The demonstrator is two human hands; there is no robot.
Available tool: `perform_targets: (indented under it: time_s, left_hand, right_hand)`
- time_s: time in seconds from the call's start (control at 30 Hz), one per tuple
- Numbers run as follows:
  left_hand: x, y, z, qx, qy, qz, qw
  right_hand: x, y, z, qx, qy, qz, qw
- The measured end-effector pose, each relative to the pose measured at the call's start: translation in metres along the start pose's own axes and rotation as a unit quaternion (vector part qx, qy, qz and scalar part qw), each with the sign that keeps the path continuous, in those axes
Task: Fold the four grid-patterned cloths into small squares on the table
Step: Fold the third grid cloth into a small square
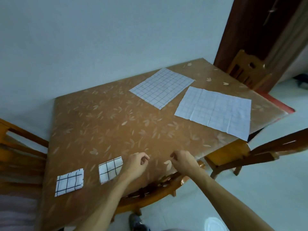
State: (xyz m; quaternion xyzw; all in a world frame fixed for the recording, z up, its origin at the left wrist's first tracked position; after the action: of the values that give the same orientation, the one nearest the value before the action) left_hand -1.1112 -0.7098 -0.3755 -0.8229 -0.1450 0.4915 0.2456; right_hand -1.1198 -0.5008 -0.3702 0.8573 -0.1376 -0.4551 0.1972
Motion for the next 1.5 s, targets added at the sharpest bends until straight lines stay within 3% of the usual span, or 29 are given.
perform_targets:
  time_s: [0.43, 0.8, 1.17, 1.5]
  left_hand:
    - [0.067, -0.156, 0.050, 0.017, 0.075, 0.015, 0.997]
    - [0.084, -0.251, 0.169, 0.070, 0.146, 0.070, 0.984]
    - [0.104, -0.306, 0.285, 0.071, 0.206, 0.027, 0.976]
    - [0.147, -0.324, 0.318, 0.108, 0.227, 0.122, 0.960]
  right_hand:
    - [-0.072, -0.133, -0.070, 0.020, -0.089, 0.071, 0.993]
    - [-0.158, -0.220, -0.028, 0.070, -0.121, 0.123, 0.982]
    - [-0.219, -0.300, 0.032, 0.169, -0.066, 0.148, 0.972]
    - [-0.216, -0.345, 0.071, 0.183, -0.013, 0.083, 0.980]
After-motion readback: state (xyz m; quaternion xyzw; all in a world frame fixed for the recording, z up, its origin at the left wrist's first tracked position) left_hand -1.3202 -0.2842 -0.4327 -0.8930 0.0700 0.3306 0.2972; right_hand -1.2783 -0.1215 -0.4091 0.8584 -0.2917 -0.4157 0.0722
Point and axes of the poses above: each hand's wrist, its own z-axis towards the middle knuckle, its own x-axis out of the palm, y = z × x, the point moved 6 cm from there along z, towards the middle knuckle, and after that the axes turned 14 degrees about y, right-handed, at the moved point
